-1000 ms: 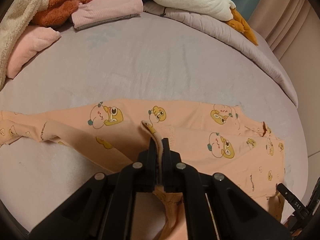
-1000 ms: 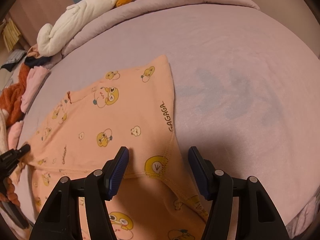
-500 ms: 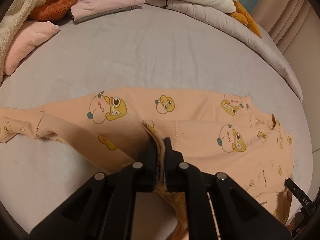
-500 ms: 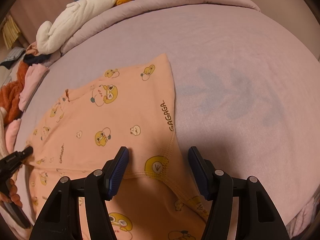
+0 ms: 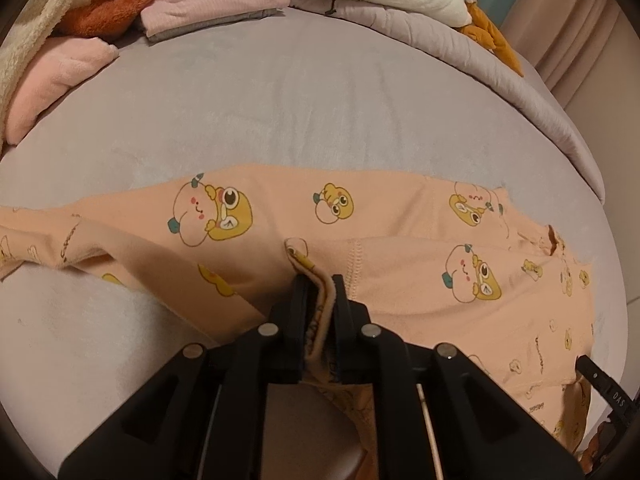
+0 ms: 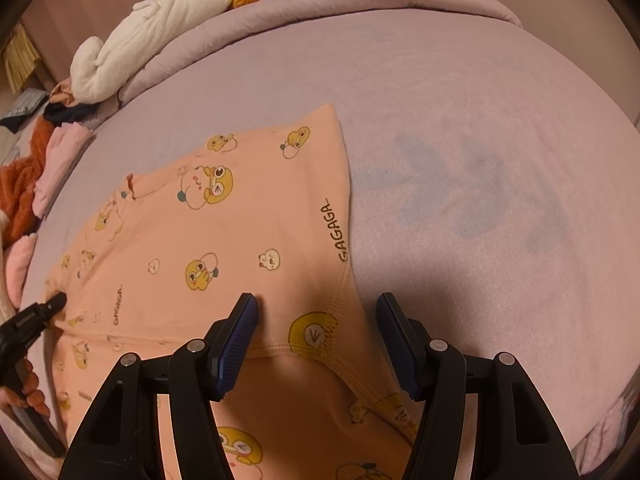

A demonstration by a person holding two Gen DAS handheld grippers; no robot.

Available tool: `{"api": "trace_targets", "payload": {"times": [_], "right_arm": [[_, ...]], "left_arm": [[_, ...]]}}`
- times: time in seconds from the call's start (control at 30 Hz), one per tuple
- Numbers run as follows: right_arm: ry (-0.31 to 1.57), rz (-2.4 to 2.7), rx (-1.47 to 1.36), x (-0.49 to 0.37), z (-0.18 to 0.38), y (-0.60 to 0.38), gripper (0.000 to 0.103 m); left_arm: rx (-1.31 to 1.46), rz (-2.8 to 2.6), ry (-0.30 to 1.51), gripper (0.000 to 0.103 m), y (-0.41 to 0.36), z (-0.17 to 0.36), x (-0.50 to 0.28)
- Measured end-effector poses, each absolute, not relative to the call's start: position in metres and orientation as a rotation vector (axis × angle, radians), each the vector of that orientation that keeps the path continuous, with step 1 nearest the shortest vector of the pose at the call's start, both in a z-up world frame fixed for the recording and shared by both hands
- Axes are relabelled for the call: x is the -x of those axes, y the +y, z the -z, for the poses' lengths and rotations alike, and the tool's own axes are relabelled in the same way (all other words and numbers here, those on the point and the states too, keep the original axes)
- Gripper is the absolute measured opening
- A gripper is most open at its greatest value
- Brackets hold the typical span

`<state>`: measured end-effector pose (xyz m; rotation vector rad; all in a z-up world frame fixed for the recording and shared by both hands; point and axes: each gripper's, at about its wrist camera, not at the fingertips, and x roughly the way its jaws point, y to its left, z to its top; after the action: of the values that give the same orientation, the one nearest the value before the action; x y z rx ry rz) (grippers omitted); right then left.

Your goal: Fold small clothes

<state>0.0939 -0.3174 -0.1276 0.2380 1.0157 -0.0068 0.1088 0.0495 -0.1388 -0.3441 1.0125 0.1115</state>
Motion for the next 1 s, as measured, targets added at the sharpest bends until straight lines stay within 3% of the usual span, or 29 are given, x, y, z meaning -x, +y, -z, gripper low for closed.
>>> {"api": "trace_targets", "payload": {"times": [0.03, 0.13, 0.17, 0.3, 0.37, 0.63, 1.0], "right_arm": [[1.019, 0.010, -0.236, -0.093, 0.126, -0.317, 0.062], [0.997, 0.029, -0.206, -0.089, 0.118, -0.316, 0.062], [0.985, 0.034, -0.188, -0.087, 0.113, -0.315, 0.062], [0.929, 0.029, -0.158, -0.081, 0.095, -0.315, 0.070], [0.890, 0.012, -0.161, -0.076, 0.082, -0.314, 0.073], [0.778, -0.115, -0.185, -0.054, 0.045, -0.300, 0.091], [0.763, -0.188, -0.151, -0.055, 0.040, -0.272, 0.094]], "left_arm": [[0.340, -0.098, 1.014, 0.017, 0.050, 0.137, -0.108], [0.432, -0.026, 1.015, 0.058, 0.057, 0.127, -0.101], [0.455, -0.013, 1.003, 0.066, 0.058, 0.122, -0.097], [0.392, -0.071, 0.933, 0.080, 0.056, 0.092, -0.077], [0.387, -0.085, 0.910, 0.093, 0.058, 0.078, -0.066], [0.407, -0.182, 0.848, 0.102, 0.085, 0.054, -0.029], [0.567, -0.490, 0.819, 0.100, 0.184, 0.084, 0.021]]}}
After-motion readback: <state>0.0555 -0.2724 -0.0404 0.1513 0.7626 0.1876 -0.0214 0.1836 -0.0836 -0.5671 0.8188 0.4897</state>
